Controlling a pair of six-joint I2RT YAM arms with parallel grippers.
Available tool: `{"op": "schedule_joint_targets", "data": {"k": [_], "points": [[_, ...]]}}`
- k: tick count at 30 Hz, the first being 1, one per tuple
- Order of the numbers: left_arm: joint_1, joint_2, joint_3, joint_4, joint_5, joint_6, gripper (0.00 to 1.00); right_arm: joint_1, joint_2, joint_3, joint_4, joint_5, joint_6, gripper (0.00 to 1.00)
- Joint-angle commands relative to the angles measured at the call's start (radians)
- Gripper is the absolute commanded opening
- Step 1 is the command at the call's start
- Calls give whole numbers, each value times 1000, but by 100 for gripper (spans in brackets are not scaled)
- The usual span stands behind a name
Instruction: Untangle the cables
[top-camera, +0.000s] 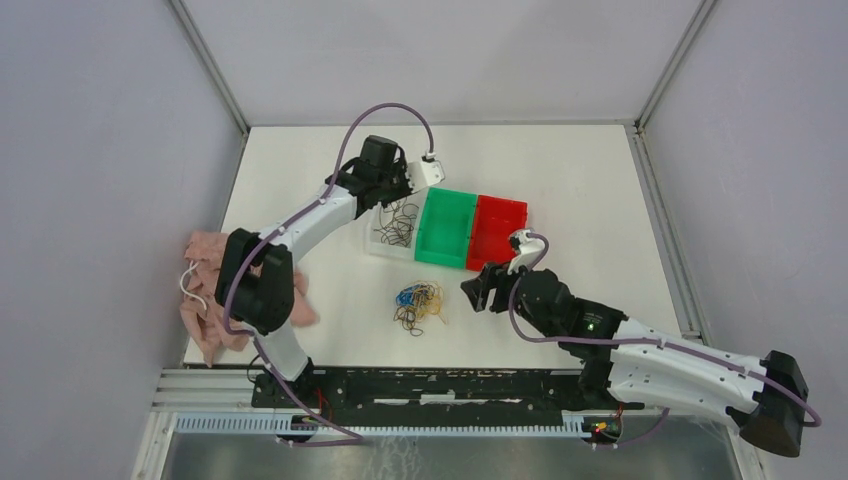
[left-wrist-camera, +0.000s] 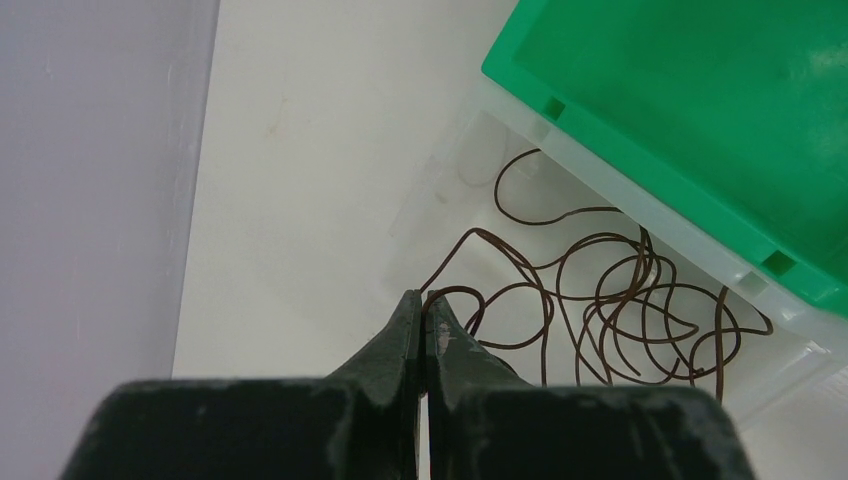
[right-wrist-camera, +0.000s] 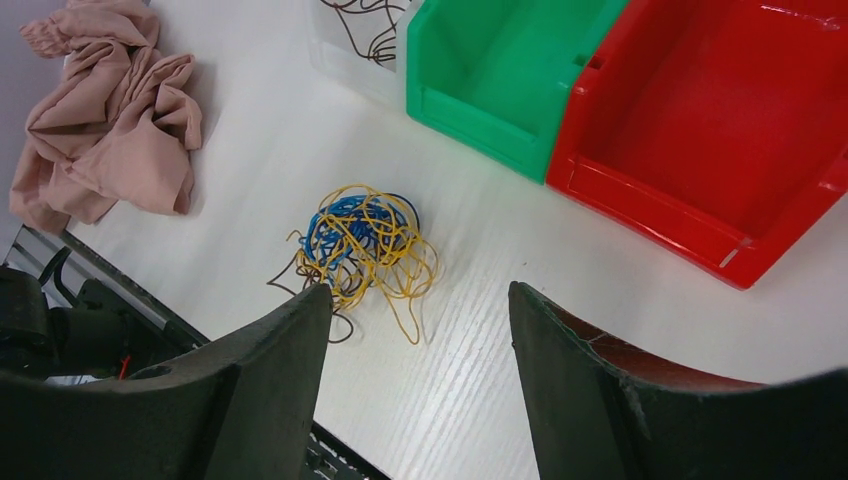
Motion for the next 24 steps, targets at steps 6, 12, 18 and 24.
{"op": "schedule_joint_targets", "data": {"k": [6, 12, 18, 24], "points": [[-12, 75, 23, 83, -26, 19, 3, -23, -32, 35, -17, 26, -1, 72], [-16, 131, 41, -9, -36, 40, 11, -38, -17, 49, -26, 14, -1, 72], [-16, 146, 101, -77, -54, 53, 31, -49, 8, 66, -26, -7, -2, 72], [-15, 135, 276, -261, 11, 57, 61, -54, 27, 83, -27, -32, -2, 71]]}}
